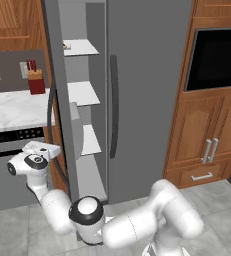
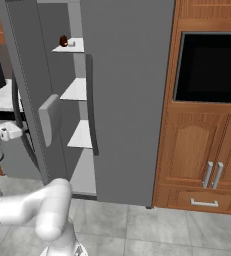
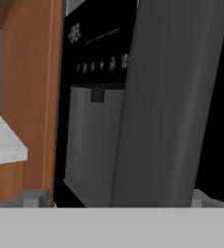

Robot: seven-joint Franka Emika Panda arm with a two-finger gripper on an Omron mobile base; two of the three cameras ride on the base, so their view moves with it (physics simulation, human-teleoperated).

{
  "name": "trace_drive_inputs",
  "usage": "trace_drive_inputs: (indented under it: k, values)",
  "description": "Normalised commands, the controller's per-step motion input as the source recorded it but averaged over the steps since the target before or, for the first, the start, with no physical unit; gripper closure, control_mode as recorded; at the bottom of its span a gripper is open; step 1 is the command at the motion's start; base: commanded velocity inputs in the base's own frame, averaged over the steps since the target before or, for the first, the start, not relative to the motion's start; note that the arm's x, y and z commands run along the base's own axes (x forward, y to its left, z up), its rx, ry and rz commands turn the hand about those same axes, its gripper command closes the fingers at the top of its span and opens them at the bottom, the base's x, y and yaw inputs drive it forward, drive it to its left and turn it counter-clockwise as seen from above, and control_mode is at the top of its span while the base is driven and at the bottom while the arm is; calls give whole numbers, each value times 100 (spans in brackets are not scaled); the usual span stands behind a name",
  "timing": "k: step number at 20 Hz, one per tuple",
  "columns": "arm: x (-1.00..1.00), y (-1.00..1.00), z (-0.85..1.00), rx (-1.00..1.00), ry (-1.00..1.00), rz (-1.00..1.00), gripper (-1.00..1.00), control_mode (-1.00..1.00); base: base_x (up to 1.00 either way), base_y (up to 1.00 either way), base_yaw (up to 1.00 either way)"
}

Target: There's a steak in the fridge that needs to be moved to the freezer for freezing. Pick up the steak from the fridge, place it on any shelf in the freezer, and close the fridge and freezer doors when done.

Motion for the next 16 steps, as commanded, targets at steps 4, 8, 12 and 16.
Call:
trace_drive_inputs:
  k: [4,8,12,16]
  values:
    - [74,-76,0,9,7,0,-100,-100,0,0,0]
    - [38,-100,0,18,3,0,-100,-100,0,0,0]
    - [-7,-100,0,26,-4,2,-100,-100,0,0,0]
    - [-7,-100,0,29,-8,7,-100,-100,0,0,0]
